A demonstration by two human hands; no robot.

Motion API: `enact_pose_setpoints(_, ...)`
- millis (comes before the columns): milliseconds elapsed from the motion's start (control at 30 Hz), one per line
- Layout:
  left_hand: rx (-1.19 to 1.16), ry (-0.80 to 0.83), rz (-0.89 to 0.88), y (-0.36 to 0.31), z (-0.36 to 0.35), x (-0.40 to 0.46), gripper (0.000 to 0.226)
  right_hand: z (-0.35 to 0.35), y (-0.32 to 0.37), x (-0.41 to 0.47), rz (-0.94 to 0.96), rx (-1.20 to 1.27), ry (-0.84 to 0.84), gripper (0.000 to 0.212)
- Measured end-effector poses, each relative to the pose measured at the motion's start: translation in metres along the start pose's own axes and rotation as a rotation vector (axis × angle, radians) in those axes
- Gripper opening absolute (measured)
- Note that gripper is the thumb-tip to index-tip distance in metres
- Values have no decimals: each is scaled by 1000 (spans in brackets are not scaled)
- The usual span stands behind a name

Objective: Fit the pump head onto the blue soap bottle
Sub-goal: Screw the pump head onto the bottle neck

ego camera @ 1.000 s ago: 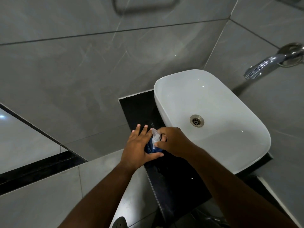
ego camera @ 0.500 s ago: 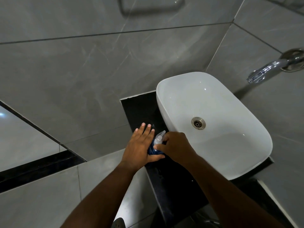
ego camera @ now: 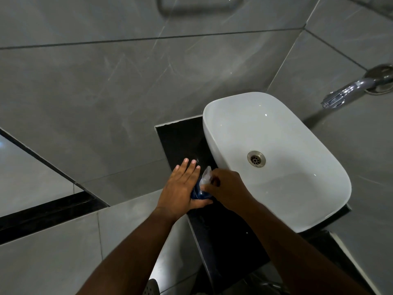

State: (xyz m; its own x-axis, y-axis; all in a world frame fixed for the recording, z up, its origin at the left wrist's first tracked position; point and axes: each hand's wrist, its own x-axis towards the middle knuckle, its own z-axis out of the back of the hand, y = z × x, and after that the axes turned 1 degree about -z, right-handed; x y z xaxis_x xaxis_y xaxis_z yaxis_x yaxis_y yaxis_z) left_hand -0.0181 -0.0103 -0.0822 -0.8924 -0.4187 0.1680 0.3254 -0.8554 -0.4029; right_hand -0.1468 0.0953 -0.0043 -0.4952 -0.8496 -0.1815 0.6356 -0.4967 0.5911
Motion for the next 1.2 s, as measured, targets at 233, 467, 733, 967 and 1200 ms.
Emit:
enact_pose_setpoints(233,-12,2,10,0,-1,0,100,-3,-4,1,-4,79,48,24)
enact_pose_setpoints(467,-15,1,18,1,-2,0,99,-6,-2,-2,-77,151,-51,31)
enact_pose_setpoints(733,-33,-23,7,1,-2,0,100,-5,-6,-2,-96,169,-55,26)
enact_pose_setpoints(967,-53,-38,13,-1,-1,-1,100,-4,-7,-2,-69,141,-19,22)
enact_pose_setpoints(1200,-58,-51,13,-2,0,-1,99,4,-3,0,-77,329,164,20)
